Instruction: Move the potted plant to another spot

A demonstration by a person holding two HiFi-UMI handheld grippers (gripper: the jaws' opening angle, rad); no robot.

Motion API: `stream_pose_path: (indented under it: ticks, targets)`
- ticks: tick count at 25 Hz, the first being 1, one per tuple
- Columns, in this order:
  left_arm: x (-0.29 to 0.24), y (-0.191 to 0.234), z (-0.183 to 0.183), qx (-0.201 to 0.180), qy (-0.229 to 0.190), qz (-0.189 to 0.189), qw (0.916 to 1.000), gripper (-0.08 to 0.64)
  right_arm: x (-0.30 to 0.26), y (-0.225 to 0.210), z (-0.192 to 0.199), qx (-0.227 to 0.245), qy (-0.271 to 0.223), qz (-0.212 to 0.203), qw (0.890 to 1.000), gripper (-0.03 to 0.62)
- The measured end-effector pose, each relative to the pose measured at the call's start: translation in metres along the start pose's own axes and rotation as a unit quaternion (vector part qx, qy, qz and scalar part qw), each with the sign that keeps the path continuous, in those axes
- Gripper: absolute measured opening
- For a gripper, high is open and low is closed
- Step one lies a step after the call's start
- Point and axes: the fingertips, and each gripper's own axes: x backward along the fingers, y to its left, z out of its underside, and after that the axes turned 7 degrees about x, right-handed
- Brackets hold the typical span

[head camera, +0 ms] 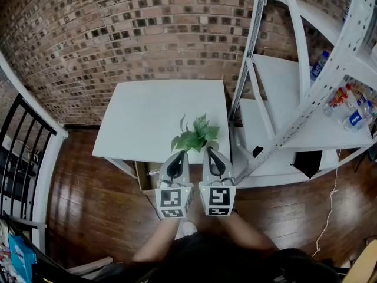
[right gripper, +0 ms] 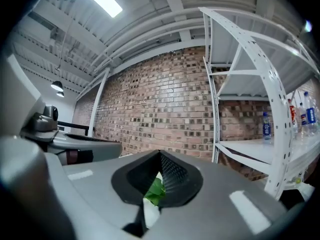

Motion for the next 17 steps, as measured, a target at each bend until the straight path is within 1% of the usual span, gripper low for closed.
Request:
stream_pose_path:
  ticks: [7,17]
  targets:
    - [0.004,0.002,-0.005,-0.003,-0.002,-0.007,1.0,0.017,0.003,0.003,-0.004,-0.001,-0.005,-0.01,1.0,0.002]
    - [0.009,0.003,0.004,0.003,0.008,-0.01,0.9999,0.016,0.006,0.013,0.003,-0.002,-0.001,-0.015,1.0,0.002]
